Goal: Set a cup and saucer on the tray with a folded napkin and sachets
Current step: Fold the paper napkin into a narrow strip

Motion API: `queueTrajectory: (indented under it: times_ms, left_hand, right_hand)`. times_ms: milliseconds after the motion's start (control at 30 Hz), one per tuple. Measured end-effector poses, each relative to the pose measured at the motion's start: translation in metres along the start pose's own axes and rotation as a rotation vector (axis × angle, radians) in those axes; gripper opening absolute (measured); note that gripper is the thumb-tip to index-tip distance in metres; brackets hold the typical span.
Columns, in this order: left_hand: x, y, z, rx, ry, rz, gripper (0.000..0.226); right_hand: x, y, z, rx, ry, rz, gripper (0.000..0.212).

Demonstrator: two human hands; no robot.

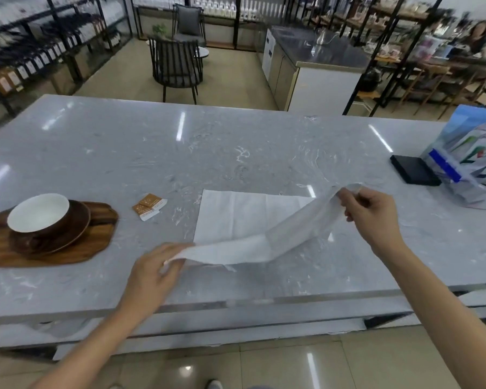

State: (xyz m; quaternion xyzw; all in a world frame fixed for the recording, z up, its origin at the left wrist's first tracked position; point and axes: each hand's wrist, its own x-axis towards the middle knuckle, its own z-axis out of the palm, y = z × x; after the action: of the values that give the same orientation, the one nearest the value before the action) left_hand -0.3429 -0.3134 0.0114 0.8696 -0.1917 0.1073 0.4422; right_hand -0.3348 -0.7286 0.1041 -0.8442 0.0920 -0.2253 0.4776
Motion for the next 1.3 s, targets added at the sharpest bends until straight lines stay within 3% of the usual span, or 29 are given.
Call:
queueTrajectory:
  times_ms: [100, 233, 367, 533, 700, 867, 1033, 1133, 1233, 1300]
  left_hand:
    - [0.062, 0.022, -0.035, -0.141, 0.196, -0.039, 0.032]
    - [0.13, 0.049, -0.073, -0.297, 0.296, 0.013, 0.033]
    - [0.179, 0.081, -0.103, -0.38, 0.329, 0.101, 0.021]
    - [0.216, 0.101, -0.135, -0.475, 0.388, 0.182, 0.006]
    - [0.232, 0.107, -0.161, -0.53, 0.443, 0.21, 0.021]
    - [0.246, 0.096, -0.17, -0.562, 0.41, 0.133, 0.025]
    - [0.268, 0.058, -0.155, -0.469, 0.264, -0.026, 0.006]
    - [0.284, 0.026, -0.139, -0.328, 0.176, -0.134, 0.009]
    - [0.293, -0.003, -0.116, -0.171, 0.096, -0.177, 0.033]
    - [0.292, -0.016, -0.104, -0.098, 0.083, -0.166, 0.03]
  right_hand:
    - [0.035, -0.011, -0.016, -0.077, 0.106, -0.038, 0.06]
    - [0.068, -0.041, -0.034, 0.045, 0.087, -0.073, 0.032]
    - [0.093, -0.07, -0.048, 0.119, 0.123, -0.209, 0.034]
    - [0.111, -0.098, -0.062, 0.333, 0.153, -0.223, 0.037]
    - [0.119, -0.117, -0.065, 0.432, 0.196, -0.249, 0.033]
    - [0.129, -0.126, -0.054, 0.429, 0.193, -0.232, 0.021]
    - [0.151, -0.108, -0.028, 0.276, 0.109, -0.126, 0.015]
    - [0.169, -0.086, -0.005, 0.164, 0.029, -0.059, 0.017]
    - [0.184, -0.059, 0.014, 0.052, 0.01, -0.012, 0.018]
    - [0.188, -0.043, 0.022, 0.014, -0.014, 0.023, 0.017]
